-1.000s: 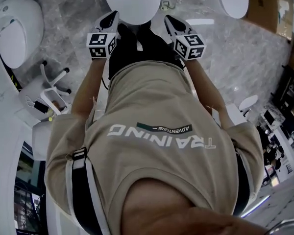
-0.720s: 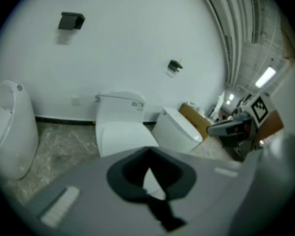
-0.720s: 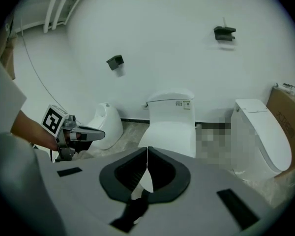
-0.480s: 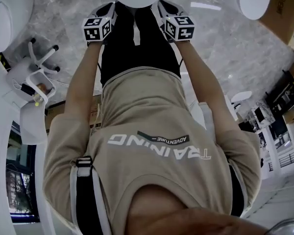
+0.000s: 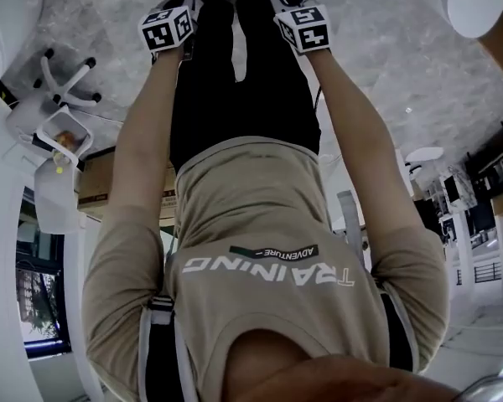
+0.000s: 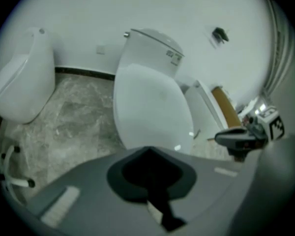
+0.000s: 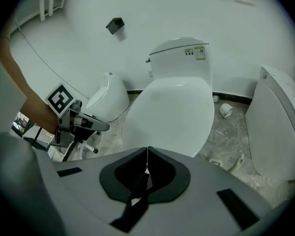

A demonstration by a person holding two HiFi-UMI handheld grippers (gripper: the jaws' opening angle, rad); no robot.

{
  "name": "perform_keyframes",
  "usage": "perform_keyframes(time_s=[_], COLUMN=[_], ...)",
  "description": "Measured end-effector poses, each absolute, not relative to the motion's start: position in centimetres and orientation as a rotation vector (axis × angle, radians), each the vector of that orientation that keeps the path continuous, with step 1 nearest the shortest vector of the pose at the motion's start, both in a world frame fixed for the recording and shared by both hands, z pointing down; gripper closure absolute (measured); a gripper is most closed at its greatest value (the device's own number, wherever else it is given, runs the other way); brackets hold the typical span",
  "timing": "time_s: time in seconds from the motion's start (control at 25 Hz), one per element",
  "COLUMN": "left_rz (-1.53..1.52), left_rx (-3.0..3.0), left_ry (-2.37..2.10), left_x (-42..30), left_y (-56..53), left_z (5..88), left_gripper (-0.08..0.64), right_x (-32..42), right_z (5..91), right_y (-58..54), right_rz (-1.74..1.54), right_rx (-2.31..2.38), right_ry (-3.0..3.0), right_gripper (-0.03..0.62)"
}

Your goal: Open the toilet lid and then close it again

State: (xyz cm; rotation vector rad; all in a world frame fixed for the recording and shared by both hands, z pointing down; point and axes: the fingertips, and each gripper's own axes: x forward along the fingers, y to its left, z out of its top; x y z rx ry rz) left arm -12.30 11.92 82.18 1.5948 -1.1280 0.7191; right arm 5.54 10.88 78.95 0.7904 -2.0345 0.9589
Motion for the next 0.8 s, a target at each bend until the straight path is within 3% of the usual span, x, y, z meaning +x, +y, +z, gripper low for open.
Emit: perform_keyframes(time_s=[0.56,0.64,0.8], left_rz=[0.479,0.465,0.476], left_rx=[1.384,1.367,1.372], left_ry=[-1.088,-1.081,-1.042], left_x=[-11.2,-10.9,-11.2], left_y=[12.6,12.4,12.4], left_z=[88.7,89.1,89.3], left_gripper=[0.554,0.480,0.480], right_x=[2.8,3.0,3.0], right_z=[83.1,83.3,83.5], right_y=[10.2,10.5,11.3], right_rz=[1.075,1.074,1.070], right_rx=[0.790,0.789,0.778], right_ry=[-2.080,-2.077,-2.059], right_gripper=[0.578,0.578,0.578])
